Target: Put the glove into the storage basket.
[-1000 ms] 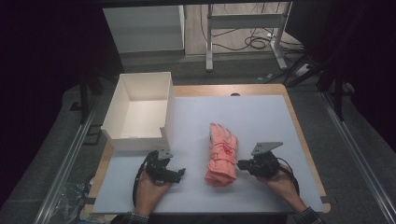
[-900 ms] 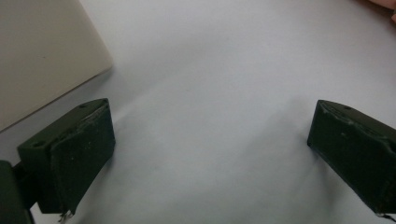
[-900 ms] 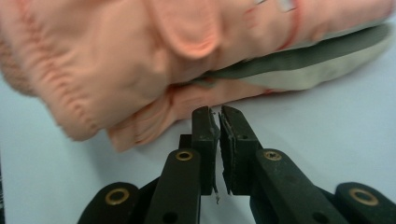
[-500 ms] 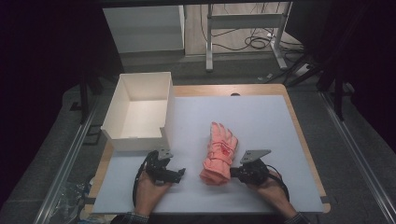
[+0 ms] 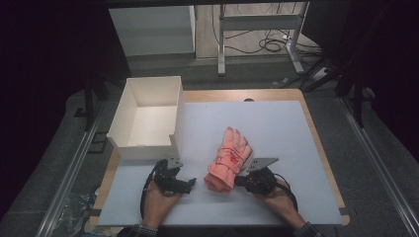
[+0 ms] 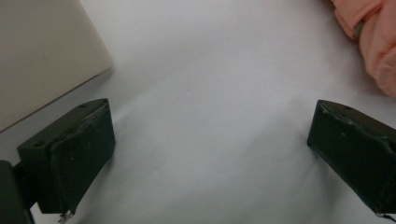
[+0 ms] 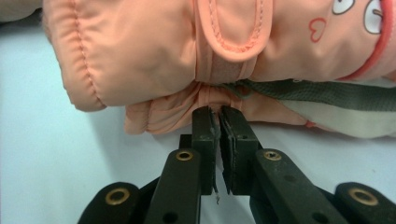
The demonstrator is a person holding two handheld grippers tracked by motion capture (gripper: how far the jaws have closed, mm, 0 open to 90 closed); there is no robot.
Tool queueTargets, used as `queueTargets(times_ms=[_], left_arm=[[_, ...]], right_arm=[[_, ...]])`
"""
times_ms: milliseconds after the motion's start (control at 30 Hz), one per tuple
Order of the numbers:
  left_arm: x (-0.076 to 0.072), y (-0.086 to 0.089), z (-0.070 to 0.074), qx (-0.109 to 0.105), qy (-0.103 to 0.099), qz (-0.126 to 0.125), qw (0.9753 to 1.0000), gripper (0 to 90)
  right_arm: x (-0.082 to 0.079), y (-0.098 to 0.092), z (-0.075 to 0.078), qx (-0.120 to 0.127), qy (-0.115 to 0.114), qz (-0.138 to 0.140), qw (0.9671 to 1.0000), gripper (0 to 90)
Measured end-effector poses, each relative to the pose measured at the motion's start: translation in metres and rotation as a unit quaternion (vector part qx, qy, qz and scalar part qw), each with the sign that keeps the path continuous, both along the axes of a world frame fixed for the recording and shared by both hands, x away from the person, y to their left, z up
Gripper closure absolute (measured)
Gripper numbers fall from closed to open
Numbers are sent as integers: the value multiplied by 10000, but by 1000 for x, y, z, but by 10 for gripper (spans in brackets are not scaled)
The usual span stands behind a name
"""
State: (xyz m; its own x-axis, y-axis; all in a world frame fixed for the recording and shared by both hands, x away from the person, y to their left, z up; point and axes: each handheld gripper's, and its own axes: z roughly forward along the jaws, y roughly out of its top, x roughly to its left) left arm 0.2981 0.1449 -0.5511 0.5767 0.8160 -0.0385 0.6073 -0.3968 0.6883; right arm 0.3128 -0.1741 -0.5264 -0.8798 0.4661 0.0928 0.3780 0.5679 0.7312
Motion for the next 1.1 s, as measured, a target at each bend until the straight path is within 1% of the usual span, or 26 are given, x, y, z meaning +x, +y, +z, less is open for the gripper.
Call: queueTargets(times_ms=[67,100,400,933,1100], left_arm=[[0,0,0,2,1,-1,10000,6],[0,0,0,2,1,-2,10000,6],[0,0,0,-33,-6,28,10000,6],[0,-1,0,-38,-12,29,10000,6],[0,-1,0,-43,-2,40,10000,6]], right_arm=[[1,3,0,0,11,-12,10000,846],[2,6,0,-25,-23,-27,10000,849],[6,17,-2,9,-34,-21,10000,858],[14,32,-4,30,-98,-38,9999,871],[13,33,-4,23,-115,-31,9999,868]])
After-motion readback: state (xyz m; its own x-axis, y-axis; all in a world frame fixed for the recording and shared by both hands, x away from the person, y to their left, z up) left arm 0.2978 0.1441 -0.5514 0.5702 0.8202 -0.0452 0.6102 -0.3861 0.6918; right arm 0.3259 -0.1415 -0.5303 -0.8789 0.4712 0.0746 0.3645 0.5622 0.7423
